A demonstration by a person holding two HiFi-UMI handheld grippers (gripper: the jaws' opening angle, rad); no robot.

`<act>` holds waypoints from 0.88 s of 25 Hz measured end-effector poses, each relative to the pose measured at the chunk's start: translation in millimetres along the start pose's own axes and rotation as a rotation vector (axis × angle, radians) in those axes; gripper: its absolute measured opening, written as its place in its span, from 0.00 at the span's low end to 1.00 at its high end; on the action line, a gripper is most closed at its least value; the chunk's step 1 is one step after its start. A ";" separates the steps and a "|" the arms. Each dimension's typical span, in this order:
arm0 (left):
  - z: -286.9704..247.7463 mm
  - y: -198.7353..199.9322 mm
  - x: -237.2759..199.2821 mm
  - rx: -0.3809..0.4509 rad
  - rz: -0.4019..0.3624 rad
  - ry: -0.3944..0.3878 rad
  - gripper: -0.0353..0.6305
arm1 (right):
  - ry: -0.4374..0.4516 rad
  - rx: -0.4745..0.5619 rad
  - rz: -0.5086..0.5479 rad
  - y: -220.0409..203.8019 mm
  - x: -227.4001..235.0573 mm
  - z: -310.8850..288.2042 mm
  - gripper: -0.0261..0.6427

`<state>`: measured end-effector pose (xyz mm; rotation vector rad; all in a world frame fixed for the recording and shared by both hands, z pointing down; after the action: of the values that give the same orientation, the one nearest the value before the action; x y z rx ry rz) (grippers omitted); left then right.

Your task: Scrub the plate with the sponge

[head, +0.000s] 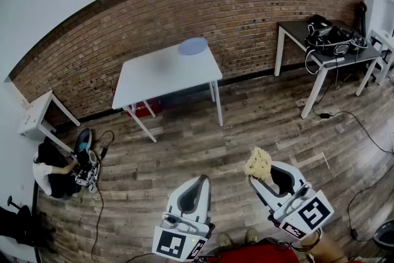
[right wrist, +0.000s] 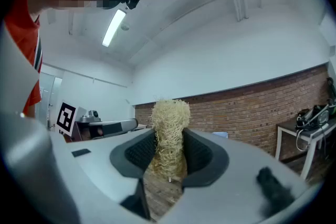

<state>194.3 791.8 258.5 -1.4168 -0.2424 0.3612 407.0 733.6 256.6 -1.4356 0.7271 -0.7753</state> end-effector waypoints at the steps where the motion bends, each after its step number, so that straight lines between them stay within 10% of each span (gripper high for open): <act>1: 0.0 0.0 0.7 0.001 0.000 0.000 0.07 | 0.000 0.000 0.001 0.1 0.2 0.5 0.28; 22: 18.8 -0.9 -28.9 -0.017 -0.021 0.062 0.07 | 0.028 0.017 -0.058 -1.8 -11.5 -25.3 0.28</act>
<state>160.7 797.8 263.5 -1.4392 -0.2100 0.2976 379.6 728.7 257.7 -1.4385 0.7010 -0.8458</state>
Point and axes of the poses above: the fingertips, and each gripper's own axes: z backward along the fingers, x to its right, y out of its top, the point moved 9 cm from there along z, backward along the fingers
